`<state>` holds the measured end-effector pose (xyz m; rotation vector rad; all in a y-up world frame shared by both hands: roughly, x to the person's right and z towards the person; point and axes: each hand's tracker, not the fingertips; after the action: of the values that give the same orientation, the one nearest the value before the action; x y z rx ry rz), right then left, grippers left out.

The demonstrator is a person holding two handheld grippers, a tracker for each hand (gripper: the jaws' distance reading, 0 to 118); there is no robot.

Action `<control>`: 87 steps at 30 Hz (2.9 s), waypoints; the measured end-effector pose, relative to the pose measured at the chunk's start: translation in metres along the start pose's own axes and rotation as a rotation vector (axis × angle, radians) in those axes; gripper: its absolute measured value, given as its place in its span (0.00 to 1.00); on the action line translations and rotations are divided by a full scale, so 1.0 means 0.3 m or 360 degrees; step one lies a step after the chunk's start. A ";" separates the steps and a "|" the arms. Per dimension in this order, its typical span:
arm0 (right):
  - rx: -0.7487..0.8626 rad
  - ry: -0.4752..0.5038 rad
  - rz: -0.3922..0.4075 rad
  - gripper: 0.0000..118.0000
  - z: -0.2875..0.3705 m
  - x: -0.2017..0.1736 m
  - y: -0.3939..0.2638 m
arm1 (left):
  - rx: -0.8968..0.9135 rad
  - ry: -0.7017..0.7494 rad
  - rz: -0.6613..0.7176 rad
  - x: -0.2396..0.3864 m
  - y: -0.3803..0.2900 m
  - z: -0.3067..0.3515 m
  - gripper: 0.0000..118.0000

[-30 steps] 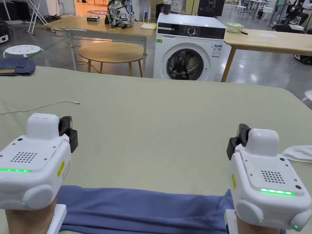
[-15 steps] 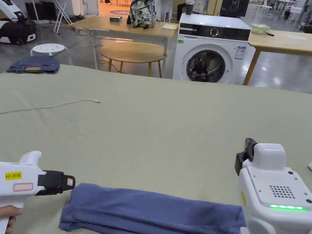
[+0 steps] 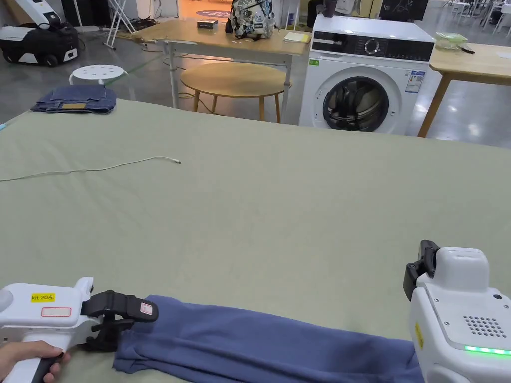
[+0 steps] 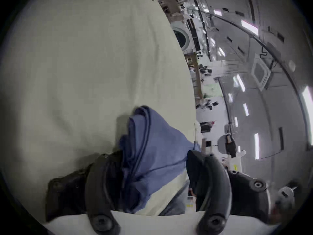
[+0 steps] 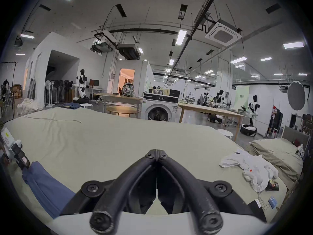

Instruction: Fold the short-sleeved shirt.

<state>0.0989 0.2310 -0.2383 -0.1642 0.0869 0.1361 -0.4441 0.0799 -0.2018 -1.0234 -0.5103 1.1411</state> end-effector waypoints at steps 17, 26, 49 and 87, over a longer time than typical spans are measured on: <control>-0.0054 0.0017 -0.0018 0.00 -0.013 -0.006 -0.027 | 0.0121 0.0312 -0.0276 0.204 -0.022 0.000 0.03; -0.0029 0.0005 -0.0045 0.00 -0.007 -0.001 -0.015 | 0.0273 0.0599 -0.0461 0.406 0.011 0.168 0.03; -0.0091 -0.0031 -0.0096 0.00 -0.011 0.006 -0.024 | -0.0065 0.0302 -0.0508 0.688 -0.122 -0.402 0.03; -0.0239 -0.0084 -0.0134 0.00 0.016 0.062 -0.069 | -0.0097 0.0801 -0.0659 0.586 -0.159 -0.637 0.04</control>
<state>0.1205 0.2138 -0.2321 -0.3137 0.0167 0.0629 -0.2047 0.1615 -0.2783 -1.1447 -0.3295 0.4778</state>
